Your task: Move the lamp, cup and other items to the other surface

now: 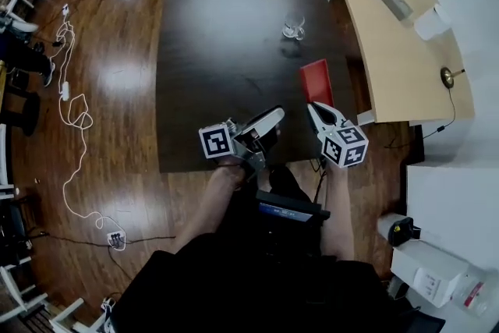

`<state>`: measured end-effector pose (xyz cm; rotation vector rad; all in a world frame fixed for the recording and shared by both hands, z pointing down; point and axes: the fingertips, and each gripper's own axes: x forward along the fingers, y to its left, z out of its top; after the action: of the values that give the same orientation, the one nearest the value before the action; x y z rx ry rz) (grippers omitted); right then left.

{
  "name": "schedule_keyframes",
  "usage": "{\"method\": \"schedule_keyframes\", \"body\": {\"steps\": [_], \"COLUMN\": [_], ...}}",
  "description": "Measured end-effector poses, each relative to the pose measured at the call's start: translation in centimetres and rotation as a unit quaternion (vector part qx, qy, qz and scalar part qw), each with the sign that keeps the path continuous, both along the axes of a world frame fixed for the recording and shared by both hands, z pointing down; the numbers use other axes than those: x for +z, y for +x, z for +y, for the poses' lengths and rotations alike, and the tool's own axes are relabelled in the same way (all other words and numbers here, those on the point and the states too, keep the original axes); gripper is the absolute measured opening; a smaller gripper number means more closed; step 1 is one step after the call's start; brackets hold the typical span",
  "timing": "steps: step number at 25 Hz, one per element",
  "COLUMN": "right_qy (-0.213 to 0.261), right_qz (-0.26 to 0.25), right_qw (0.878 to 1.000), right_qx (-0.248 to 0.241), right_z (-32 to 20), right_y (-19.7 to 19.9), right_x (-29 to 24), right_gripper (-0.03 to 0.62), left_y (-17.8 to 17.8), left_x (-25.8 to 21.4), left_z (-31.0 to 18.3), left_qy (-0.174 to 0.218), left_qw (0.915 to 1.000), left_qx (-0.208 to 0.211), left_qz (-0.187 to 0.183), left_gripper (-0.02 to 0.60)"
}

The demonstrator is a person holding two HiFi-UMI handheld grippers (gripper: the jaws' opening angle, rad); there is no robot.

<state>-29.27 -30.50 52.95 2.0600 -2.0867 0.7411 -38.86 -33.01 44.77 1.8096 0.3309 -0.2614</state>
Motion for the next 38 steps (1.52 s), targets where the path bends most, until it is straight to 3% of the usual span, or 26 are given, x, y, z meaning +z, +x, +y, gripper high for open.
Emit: {"method": "schedule_keyframes", "body": {"steps": [8,20,38], "right_qy": [0.045,0.132,0.243], "right_qz": [-0.064,-0.158,-0.255], "right_qw": [0.994,0.968,0.91], "right_qx": [0.073,0.145,0.22], "right_z": [5.2,13.4,32.3], "right_y": [0.8,5.6,20.8], "right_x": [-2.2,-4.4,-4.8], "right_gripper": [0.035,0.035,0.035], "left_y": [1.2,7.5,22.7], "left_x": [-0.2,-0.5,-0.7], "left_z": [3.8,11.1,29.5], "left_qy": [-0.002,0.006,0.028], "left_qw": [0.998,0.9901,0.9731], "left_qx": [0.062,0.14,0.228], "left_qz": [0.011,0.013,-0.019], "left_gripper": [0.129,0.129,0.127]}}
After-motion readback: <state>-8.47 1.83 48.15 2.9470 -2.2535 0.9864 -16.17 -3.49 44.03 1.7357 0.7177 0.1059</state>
